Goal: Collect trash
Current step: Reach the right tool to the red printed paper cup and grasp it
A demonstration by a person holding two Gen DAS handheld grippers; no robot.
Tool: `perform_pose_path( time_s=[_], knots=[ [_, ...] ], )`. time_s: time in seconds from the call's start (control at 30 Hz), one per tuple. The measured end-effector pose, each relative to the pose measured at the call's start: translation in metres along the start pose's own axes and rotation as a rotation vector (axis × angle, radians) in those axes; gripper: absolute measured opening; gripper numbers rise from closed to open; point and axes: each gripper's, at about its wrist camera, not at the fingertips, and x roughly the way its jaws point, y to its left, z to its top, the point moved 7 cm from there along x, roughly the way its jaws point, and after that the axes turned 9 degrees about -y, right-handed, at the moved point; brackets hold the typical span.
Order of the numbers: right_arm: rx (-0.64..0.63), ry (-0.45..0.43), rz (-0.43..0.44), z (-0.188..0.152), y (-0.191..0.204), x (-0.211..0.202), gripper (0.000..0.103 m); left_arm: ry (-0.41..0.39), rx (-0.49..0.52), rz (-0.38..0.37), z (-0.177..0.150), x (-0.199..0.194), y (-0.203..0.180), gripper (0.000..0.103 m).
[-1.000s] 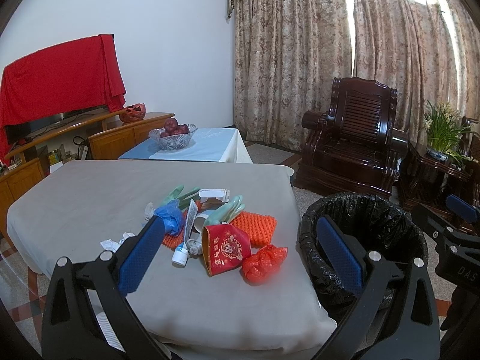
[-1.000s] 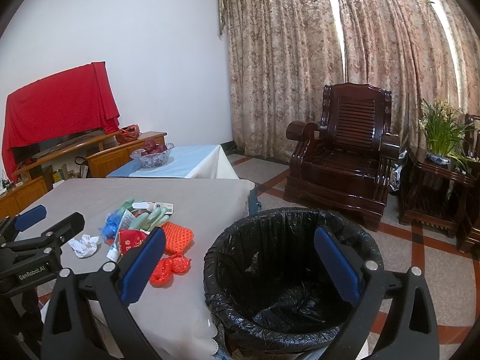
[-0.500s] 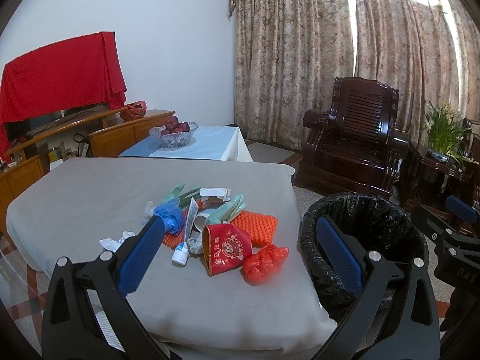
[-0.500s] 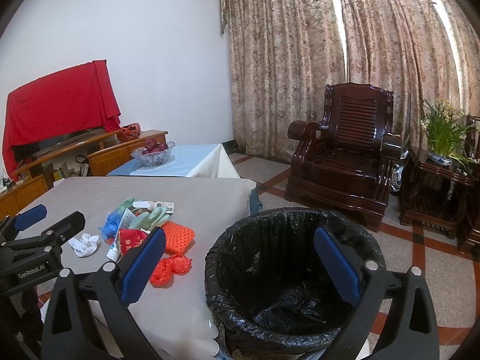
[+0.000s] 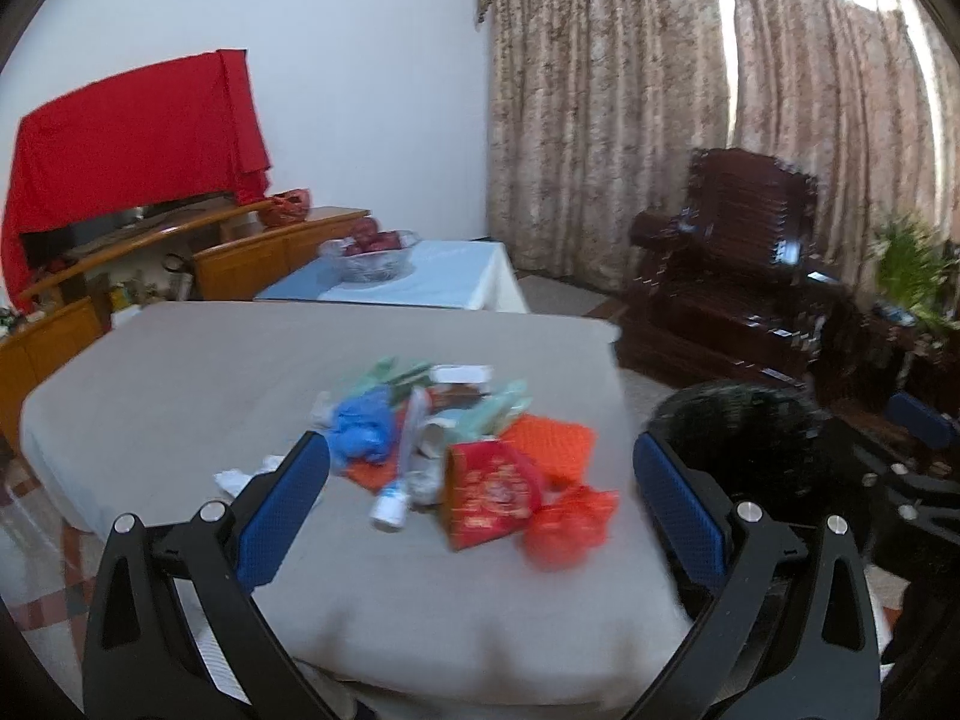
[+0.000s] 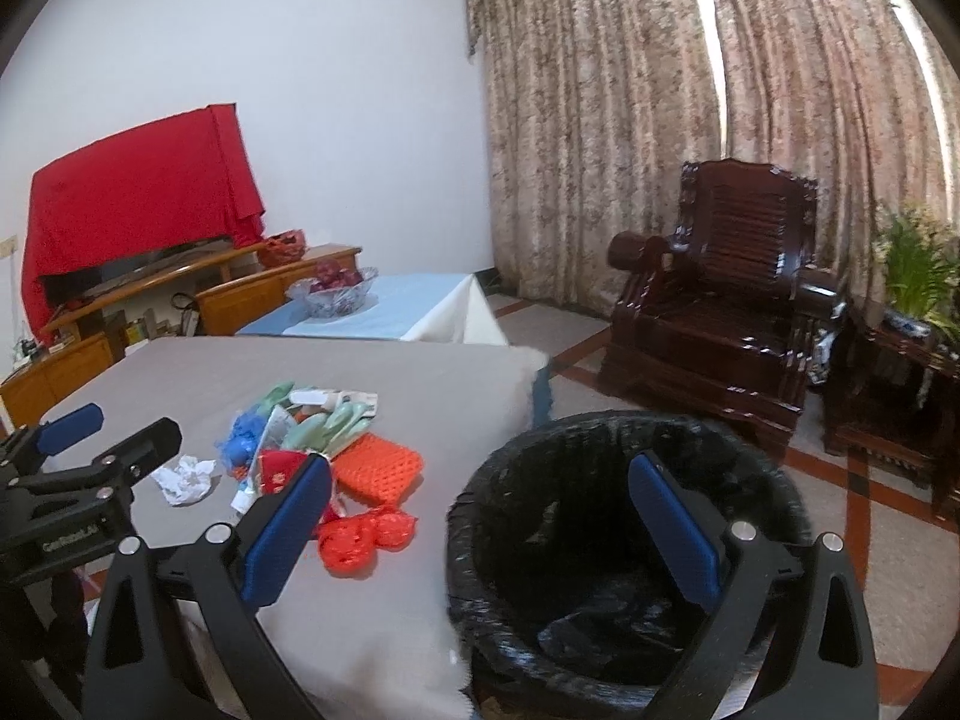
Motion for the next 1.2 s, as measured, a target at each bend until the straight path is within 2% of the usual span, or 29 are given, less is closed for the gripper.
perform_pose_path(
  time_s=[0.2, 0.27, 0.33, 0.57, 0.8, 1.2],
  knots=[
    [-0.014, 0.059, 0.088, -0.019, 0.036, 0.03, 0.096, 0.062, -0.066, 0.094, -0.022, 0.026, 0.058, 0.098],
    [-0.025, 0.079, 0.119, -0.025, 0.051, 0.042, 0.093, 0.077, -0.075, 0.129, -0.029, 0.033, 0.075, 0.098],
    [-0.028, 0.1, 0.149, -0.03, 0.063, 0.053, 0.09, 0.093, -0.091, 0.148, -0.035, 0.041, 0.089, 0.098],
    [-0.037, 0.177, 0.224, -0.051, 0.102, 0.103, 0.089, 0.121, -0.115, 0.238, -0.045, 0.063, 0.132, 0.098],
    [-0.054, 0.255, 0.267, -0.079, 0.139, 0.147, 0.093, 0.16, -0.116, 0.251, -0.058, 0.08, 0.151, 0.098],
    [-0.102, 0.328, 0.255, -0.107, 0.157, 0.178, 0.095, 0.199, -0.124, 0.232, -0.075, 0.102, 0.166, 0.098]
  ],
)
